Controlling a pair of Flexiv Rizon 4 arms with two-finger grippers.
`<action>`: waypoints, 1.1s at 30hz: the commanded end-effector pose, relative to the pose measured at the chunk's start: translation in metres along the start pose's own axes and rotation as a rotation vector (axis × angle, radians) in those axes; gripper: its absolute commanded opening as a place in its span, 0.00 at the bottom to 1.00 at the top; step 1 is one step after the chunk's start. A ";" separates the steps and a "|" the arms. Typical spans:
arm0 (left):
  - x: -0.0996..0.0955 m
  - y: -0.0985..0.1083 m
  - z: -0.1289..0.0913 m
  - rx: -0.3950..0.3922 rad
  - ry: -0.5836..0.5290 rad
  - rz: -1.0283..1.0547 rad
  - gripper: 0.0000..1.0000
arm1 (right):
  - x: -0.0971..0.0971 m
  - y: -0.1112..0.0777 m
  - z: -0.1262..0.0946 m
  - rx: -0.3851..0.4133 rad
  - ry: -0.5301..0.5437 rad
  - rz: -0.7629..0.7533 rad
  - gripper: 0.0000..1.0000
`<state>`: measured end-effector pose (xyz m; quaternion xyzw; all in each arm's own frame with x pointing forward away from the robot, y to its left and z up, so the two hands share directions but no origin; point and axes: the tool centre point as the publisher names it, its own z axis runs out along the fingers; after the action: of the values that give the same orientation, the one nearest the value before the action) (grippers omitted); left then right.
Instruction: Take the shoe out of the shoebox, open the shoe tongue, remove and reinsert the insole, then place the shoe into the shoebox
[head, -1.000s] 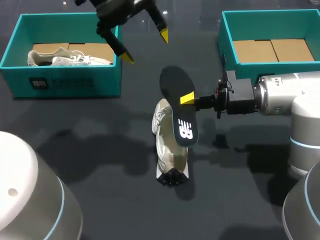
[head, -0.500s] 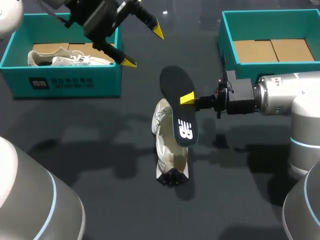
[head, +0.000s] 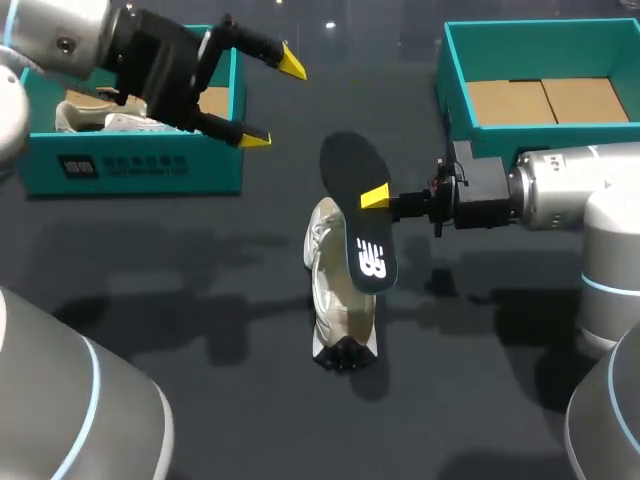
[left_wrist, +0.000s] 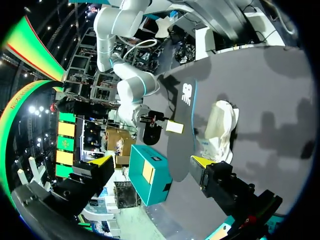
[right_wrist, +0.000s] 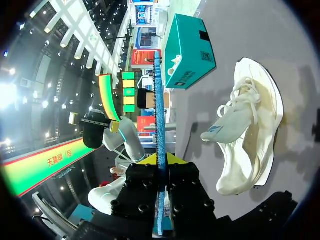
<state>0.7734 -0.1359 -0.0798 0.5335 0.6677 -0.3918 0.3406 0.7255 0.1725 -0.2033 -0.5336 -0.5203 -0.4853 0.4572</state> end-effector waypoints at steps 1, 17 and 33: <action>0.005 -0.003 0.001 -0.005 -0.182 0.003 1.00 | 0.000 -0.001 0.001 -0.002 -0.002 0.000 0.00; 0.050 -0.008 -0.009 -0.212 -0.252 0.187 1.00 | 0.000 -0.001 0.001 -0.002 -0.002 0.000 0.00; 0.075 0.006 0.025 -0.142 -0.302 0.097 1.00 | 0.003 -0.002 0.009 -0.029 0.100 0.002 0.00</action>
<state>0.7545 -0.1135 -0.1495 0.4806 0.6132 -0.3915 0.4897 0.7249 0.1784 -0.1998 -0.5198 -0.4930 -0.5120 0.4740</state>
